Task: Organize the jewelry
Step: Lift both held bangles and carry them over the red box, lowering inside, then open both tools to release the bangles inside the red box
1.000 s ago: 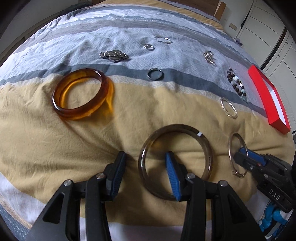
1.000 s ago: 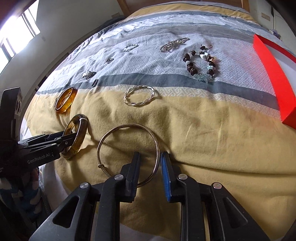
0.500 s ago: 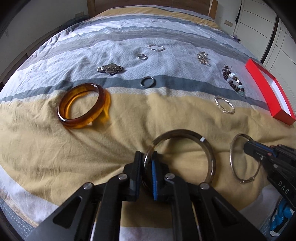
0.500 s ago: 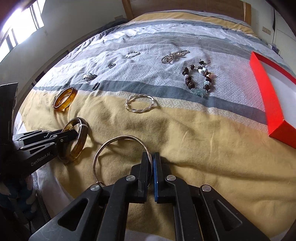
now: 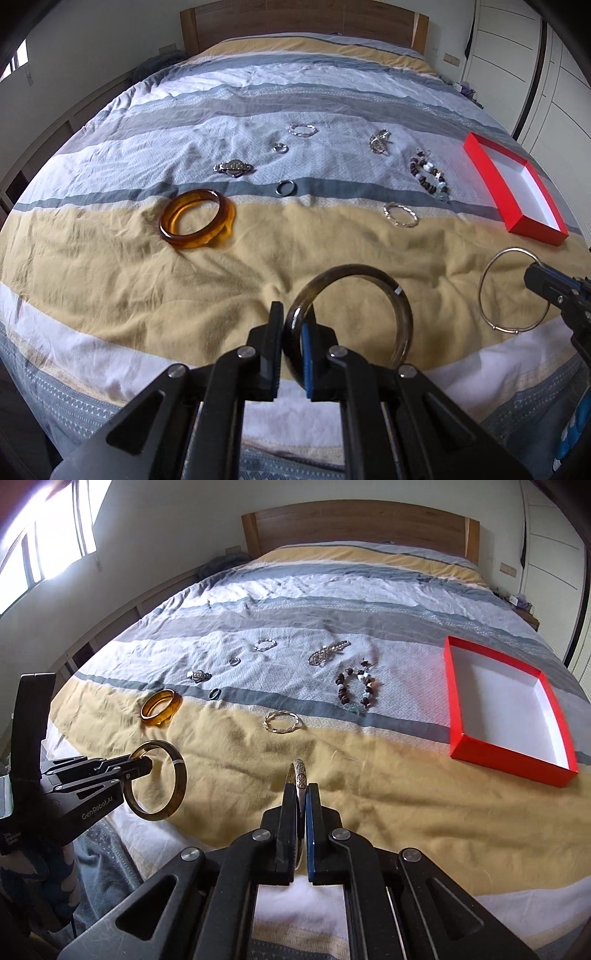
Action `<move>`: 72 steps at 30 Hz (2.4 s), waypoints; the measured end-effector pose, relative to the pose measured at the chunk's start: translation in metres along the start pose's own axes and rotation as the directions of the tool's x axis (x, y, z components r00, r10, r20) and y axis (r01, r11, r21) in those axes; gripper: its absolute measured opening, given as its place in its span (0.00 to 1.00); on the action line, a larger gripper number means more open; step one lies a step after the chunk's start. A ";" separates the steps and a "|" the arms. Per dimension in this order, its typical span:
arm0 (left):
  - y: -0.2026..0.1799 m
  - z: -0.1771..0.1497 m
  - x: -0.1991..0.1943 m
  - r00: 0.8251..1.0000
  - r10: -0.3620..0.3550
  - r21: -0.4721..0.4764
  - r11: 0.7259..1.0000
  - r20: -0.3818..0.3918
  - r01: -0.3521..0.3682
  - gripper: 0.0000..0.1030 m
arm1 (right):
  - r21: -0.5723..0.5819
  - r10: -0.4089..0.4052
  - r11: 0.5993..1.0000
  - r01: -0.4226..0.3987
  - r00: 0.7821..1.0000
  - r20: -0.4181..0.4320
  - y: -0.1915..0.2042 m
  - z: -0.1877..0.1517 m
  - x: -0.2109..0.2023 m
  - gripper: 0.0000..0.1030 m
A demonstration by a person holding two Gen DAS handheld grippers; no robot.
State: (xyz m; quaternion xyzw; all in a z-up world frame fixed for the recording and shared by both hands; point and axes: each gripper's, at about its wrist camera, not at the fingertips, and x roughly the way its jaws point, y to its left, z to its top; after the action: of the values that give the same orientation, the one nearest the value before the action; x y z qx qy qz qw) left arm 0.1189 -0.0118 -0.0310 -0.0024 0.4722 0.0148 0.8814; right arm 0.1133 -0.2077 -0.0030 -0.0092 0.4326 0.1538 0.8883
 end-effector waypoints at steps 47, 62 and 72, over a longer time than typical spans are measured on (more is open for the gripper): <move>-0.319 0.121 0.124 0.973 -0.207 0.320 0.920 -0.097 0.228 0.10 | 0.324 -0.206 0.926 0.191 0.978 0.013 -0.314 0.019 0.035 0.05; -0.307 0.107 0.117 0.986 -0.124 0.308 0.939 -0.110 0.152 0.11 | 0.256 -0.204 0.944 0.209 0.978 -0.045 -0.295 0.014 0.044 0.06; -0.310 0.106 0.108 0.985 -0.147 0.331 0.928 -0.090 0.169 0.14 | 0.246 -0.226 0.943 0.223 0.974 -0.015 -0.287 0.015 0.015 0.25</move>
State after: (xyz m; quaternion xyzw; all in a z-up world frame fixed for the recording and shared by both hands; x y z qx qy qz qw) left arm 0.2755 -0.3169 -0.0655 0.1101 0.4939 -0.1373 0.8515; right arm 0.2146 -0.4752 -0.0384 0.0529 0.4387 -0.0032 0.8971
